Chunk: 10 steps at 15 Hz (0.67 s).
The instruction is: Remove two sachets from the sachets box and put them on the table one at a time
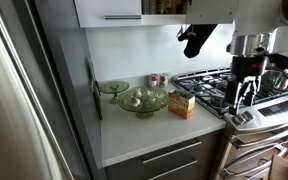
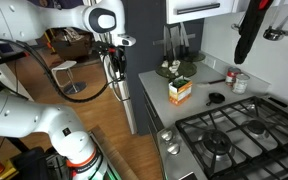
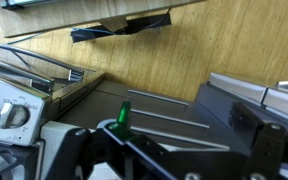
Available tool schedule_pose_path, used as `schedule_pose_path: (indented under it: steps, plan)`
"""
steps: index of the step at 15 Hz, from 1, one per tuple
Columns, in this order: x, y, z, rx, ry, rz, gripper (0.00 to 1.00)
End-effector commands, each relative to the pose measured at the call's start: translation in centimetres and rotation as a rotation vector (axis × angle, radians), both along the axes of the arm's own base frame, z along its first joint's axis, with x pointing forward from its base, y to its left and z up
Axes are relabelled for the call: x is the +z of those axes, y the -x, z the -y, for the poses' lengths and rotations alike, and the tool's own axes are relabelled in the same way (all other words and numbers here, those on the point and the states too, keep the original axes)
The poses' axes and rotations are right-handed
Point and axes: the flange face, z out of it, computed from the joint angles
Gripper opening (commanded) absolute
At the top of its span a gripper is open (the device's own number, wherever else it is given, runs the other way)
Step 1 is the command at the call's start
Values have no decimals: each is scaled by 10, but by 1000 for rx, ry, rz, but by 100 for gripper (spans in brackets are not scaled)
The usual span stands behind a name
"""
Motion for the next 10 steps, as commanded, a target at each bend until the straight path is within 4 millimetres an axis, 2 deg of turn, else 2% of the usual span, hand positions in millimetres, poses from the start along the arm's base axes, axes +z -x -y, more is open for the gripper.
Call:
schedule_pose_path:
  steps: [1,2,3,5,10]
  plan:
    - [3,-55,0,-196,-51,25,100]
    - [2,-67,0,-250,-58,46,100]
    - [4,-45,4,-159,-32,47,100]
    - [0,-55,4,-168,-34,39,100]
    - [5,-52,3,-164,-35,52,100]
